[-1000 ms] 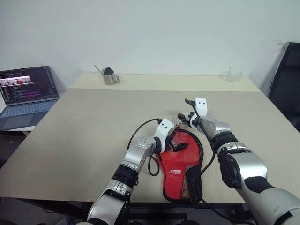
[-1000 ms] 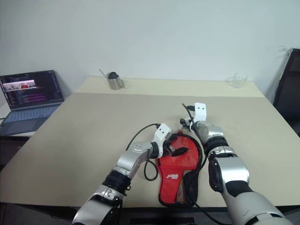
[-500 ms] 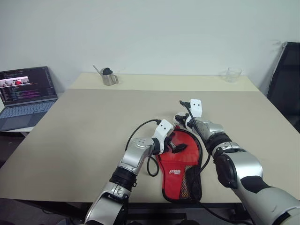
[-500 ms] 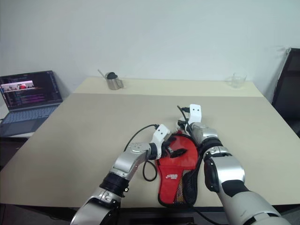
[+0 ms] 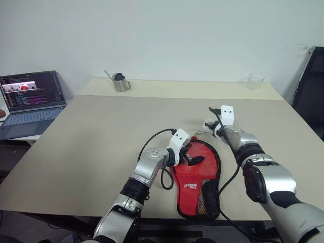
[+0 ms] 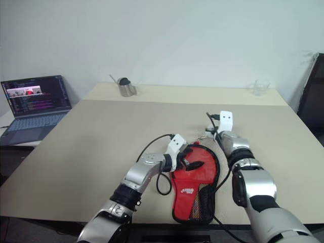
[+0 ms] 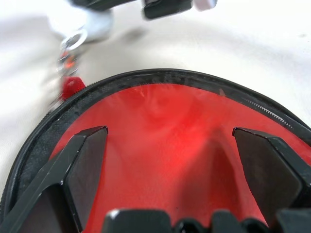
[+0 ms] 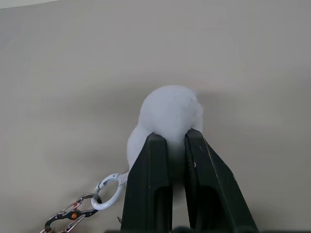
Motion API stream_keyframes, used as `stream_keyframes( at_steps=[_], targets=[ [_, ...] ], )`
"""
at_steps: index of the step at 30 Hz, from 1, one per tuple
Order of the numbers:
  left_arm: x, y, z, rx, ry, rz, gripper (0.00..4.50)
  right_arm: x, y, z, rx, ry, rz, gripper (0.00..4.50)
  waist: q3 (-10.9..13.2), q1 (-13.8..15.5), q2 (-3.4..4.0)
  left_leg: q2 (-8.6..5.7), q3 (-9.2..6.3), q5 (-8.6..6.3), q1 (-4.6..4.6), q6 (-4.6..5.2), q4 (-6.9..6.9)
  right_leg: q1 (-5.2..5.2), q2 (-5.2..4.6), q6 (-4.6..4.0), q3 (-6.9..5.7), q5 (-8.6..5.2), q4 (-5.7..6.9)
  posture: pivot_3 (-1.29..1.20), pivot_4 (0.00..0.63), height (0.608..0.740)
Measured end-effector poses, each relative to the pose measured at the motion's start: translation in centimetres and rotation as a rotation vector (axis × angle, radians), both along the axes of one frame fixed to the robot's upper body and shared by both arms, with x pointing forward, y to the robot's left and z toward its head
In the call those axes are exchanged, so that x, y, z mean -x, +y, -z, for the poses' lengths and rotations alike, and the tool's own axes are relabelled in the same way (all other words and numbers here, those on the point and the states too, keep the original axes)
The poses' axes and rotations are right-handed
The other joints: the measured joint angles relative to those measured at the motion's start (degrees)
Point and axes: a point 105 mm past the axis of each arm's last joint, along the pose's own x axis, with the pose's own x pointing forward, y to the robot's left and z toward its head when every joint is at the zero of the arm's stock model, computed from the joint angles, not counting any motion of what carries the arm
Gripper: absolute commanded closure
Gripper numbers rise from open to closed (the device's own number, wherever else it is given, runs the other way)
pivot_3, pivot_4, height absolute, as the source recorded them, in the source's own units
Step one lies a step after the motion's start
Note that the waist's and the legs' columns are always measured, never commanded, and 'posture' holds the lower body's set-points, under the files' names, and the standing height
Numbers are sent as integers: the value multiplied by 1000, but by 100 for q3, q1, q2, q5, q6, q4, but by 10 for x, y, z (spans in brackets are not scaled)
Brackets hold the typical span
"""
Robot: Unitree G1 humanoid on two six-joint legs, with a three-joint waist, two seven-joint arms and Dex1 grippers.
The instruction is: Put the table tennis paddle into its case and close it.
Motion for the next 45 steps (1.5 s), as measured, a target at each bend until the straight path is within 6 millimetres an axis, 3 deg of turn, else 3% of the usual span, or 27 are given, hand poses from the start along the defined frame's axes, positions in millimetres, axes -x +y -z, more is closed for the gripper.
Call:
stream_keyframes(
  at_steps=[3, 10, 16, 28, 45],
  targets=[
    [1, -3, 0, 2, 5, 9, 0, 3, -21, -6, 49, -17, 24, 4500, -3, 24, 6, -1, -4, 0, 1, 0, 0, 7, -1, 2, -5, -1, -5, 0, 150, 740],
    [6, -10, 3, -5, 17, 51, 0, 25, -65, 10, 129, 29, 57, 4500, -17, 160, 30, -6, -7, 0, 2, 1, 5, 16, -5, 14, -8, -4, -11, 0, 150, 740],
    [9, -14, 5, -12, 24, 77, 0, 70, -90, 9, 244, 60, -36, 4500, -34, 244, 58, -8, -14, -1, 1, 3, 7, 25, -7, 23, -12, -8, -21, 0, 150, 740],
    [8, -17, 8, -17, 38, 94, 0, 167, -63, 6, 358, 181, -538, 4500, -48, 243, 70, -10, -22, -3, 44, 2, 7, 69, -5, -6, -23, -28, -41, 0, 150, 740],
    [8, -20, 8, -38, 32, 136, 0, 232, -43, 25, 356, 279, -889, 4500, -48, 274, 57, -12, -35, -4, 41, 2, -2, 84, -7, -2, -36, -26, -92, 0, 150, 740]
  ],
)
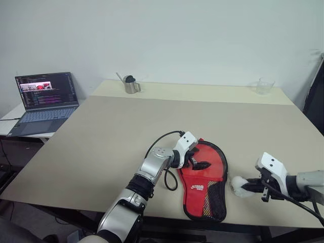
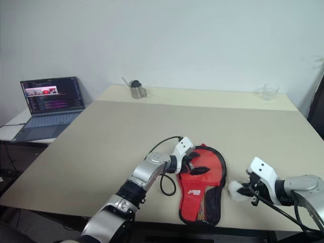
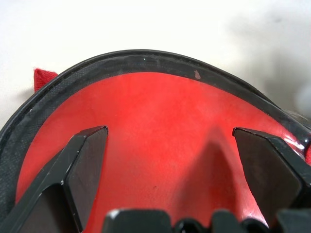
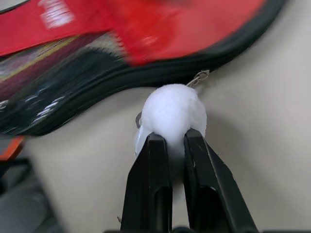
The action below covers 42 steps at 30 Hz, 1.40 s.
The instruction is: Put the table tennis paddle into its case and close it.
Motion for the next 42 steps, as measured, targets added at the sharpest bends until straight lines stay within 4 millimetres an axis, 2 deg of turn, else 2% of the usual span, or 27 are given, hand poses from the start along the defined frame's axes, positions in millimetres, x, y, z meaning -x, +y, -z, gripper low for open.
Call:
stream_keyframes(
  at_steps=[23, 27, 33, 38, 42],
  targets=[
    [1, -6, 3, -16, 5, 13, 0, 67, 9, 22, 28, 177, -215, 4500, -20, 20, -33, -10, -29, -8, 0, 7, -7, 1, -10, 1, -16, -2, -29, 0, 150, 740],
    [1, -6, 3, -23, 4, 18, 0, 89, 13, 28, 6, 271, -278, 4500, -22, 21, -35, -12, -36, -8, 1, 6, -8, 4, -12, 1, -21, -3, -34, 0, 150, 740],
    [1, -7, 4, -32, 0, 21, 0, 96, 16, 28, 5, 276, -317, 4500, -24, 21, -35, -14, -42, -16, 3, -7, -9, 6, -13, 1, -25, -4, -37, 0, 150, 740],
    [1, -7, 4, -35, -2, 21, 0, 90, 16, 32, 55, 223, -331, 4500, -26, 19, -38, -15, -43, -15, 3, -5, -9, 8, -14, 1, -26, -4, -38, 0, 150, 740],
    [1, -7, 4, -38, -5, 19, 0, 82, 11, 35, 95, 195, -301, 3247, -26, 18, -38, -16, -43, -15, 5, -5, -8, 8, -15, 1, -26, -4, -37, 0, 150, 740]
  ],
)
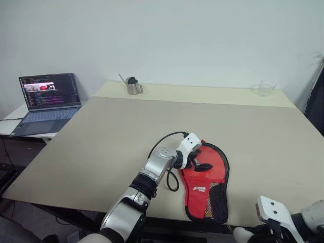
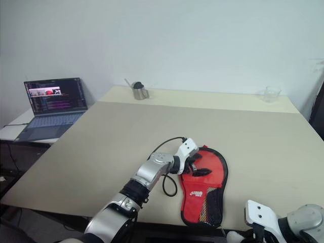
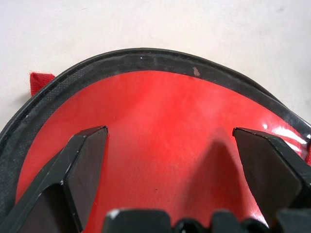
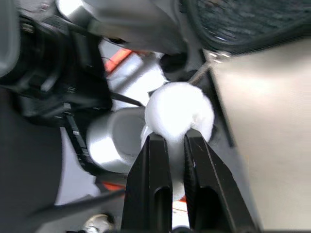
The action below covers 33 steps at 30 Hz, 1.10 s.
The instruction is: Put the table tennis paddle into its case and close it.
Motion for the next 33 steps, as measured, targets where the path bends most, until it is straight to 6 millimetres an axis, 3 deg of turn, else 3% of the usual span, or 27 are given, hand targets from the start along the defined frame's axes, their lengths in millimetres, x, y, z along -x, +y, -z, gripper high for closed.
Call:
stream_keyframes(
  at_steps=[7, 11, 15, 18, 22, 27, 29, 33],
  targets=[
    [0, 0, 0, -1, -1, -1, 0, 0, 0, 0, 2, 4, 0, 887, 0, 0, 0, 0, -2, 4, 1, 6, 0, 30, 0, 0, -1, 0, 0, 0, 150, 740],
    [0, 1, 0, -2, -3, -3, 0, -17, -10, -9, 25, -62, 36, 887, 1, -8, 1, -1, 0, 2, 10, 3, 0, 35, -5, 0, 1, 0, 0, 0, 150, 740],
    [-4, 7, -4, 16, -29, -1, 0, -45, -29, -34, 23, -166, 115, 887, 7, -14, -1, 3, -1, 2, 12, 4, -3, 36, -6, -1, 1, 0, 1, 0, 150, 740],
    [-9, 22, -13, 46, -18, 14, 0, -64, -37, -56, -18, -240, 148, 887, 35, -52, 15, 11, 4, 6, 11, 10, -6, 24, 0, -4, 4, 0, 11, 0, 150, 740],
    [-17, 74, -56, 168, -25, 47, 0, -81, -48, -78, -38, -304, 159, 887, 97, -178, -22, 22, 12, 7, -39, 8, -13, -41, 27, 2, 20, 21, 23, 0, 150, 740],
    [-2, 142, -125, 187, -158, 160, 0, -96, -66, -85, -13, -322, 184, 887, 106, -169, -20, 26, 24, -5, -53, -11, -20, -62, 54, 5, 31, -2, 28, 0, 150, 740],
    [11, 178, -139, 116, -160, 193, 0, -102, -70, -94, -14, -345, 172, 887, 121, -174, -14, 25, 43, -10, -57, -16, -20, -77, 56, 8, 38, -5, 33, 0, 150, 740],
    [30, 259, -182, -26, -216, 42, 0, -107, -85, -118, -19, -385, 177, 887, 140, -191, -11, 40, 61, -14, -60, -15, -23, -97, 47, 9, 45, -6, 36, 0, 150, 740]
  ],
)
